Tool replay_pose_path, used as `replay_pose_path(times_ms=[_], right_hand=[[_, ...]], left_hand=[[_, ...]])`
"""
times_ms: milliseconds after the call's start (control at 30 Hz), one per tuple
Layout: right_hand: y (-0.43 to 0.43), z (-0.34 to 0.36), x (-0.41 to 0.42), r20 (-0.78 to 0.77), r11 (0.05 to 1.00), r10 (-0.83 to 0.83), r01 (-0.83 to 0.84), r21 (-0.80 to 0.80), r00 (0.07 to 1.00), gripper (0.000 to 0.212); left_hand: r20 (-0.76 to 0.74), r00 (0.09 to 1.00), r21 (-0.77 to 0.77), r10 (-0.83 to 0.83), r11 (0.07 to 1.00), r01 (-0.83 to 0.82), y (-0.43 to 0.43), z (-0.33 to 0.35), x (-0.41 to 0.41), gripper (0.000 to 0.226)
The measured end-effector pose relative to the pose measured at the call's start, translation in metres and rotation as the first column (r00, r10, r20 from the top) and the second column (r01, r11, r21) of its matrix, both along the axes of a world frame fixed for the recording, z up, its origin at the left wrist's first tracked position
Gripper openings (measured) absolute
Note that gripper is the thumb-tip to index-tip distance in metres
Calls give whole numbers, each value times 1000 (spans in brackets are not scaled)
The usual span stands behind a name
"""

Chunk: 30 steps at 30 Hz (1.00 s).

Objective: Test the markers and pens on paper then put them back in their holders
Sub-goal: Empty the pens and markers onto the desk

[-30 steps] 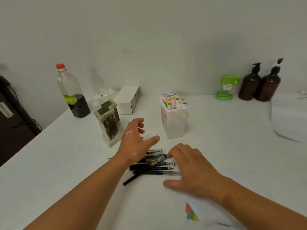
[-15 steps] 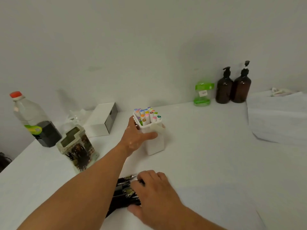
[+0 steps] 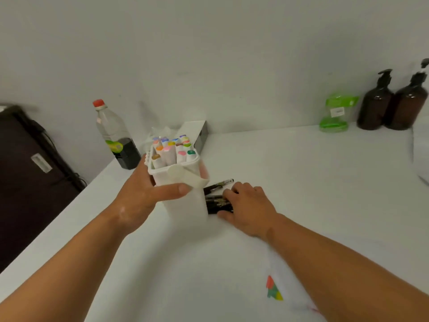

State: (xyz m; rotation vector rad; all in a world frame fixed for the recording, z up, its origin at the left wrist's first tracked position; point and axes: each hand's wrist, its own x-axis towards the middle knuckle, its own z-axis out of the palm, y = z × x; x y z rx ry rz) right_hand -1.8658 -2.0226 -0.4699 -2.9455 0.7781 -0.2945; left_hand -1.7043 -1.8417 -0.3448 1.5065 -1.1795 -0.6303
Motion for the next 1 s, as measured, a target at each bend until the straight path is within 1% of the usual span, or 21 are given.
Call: replay_pose_path(times_ms=[133,200,267,333,367,400,433,467,500,533,567,600,667,733,767,833,933,1000], right_hand=[[-3,6,2,-13,1000,-3,3,6,1000,60],[2,8,-6,77,998,23,-28,61,997,66],[11,12,-19,236,978,44,-89,186,971,72],[22,17,-35,334,926,56,-174,334,941,84],[29,20,-42,354,888,62,-213,407,933,92],[37,22,-48,363,846,61,-241,475,930,101],[46,23,-50,359,811,57,-253,528,932,110],[55,22,-51,346,793,51,-248,557,937,119],[62,20,-49,329,794,47,-235,561,943,126],[68,18,-45,315,808,46,-221,547,948,132],[73,15,-40,308,822,44,-210,530,950,137],[77,12,-36,310,831,36,-200,519,950,139],[84,8,-29,337,829,10,-197,524,941,137],[88,4,-25,372,827,2,-211,521,928,130],[90,3,-24,372,842,11,-210,497,928,127],[91,2,-20,328,885,25,-174,431,944,128],[91,-2,-16,224,922,-10,-77,378,975,135],[91,-4,-14,200,945,-23,-44,325,979,134]], left_hand=[[27,999,83,47,995,-50,42,-22,1,97],[65,994,137,88,986,-96,54,-28,-2,103],[187,978,187,95,974,-130,63,-29,-4,104],[353,934,229,55,963,-143,66,-25,-4,103],[452,892,254,27,954,-158,65,-24,-4,105],[566,824,283,-11,942,-182,62,-23,-4,110],[686,725,313,-64,925,-215,57,-23,-5,117],[793,595,337,-128,907,-254,51,-25,-7,123],[868,457,352,-194,890,-291,44,-27,-9,127],[908,335,360,-251,876,-320,37,-29,-12,130],[925,237,366,-298,867,-339,31,-30,-14,132],[929,156,370,-336,862,-347,25,-31,-17,133],[922,26,372,-387,861,-347,16,-29,-23,135],[906,-67,372,-417,864,-340,8,-27,-28,134],[895,-102,379,-434,861,-341,4,-25,-30,134],[871,-152,393,-468,848,-357,0,-22,-30,134],[862,-157,392,-481,832,-393,-1,-17,-22,133],[855,-143,409,-499,817,-407,0,-17,-15,133]])
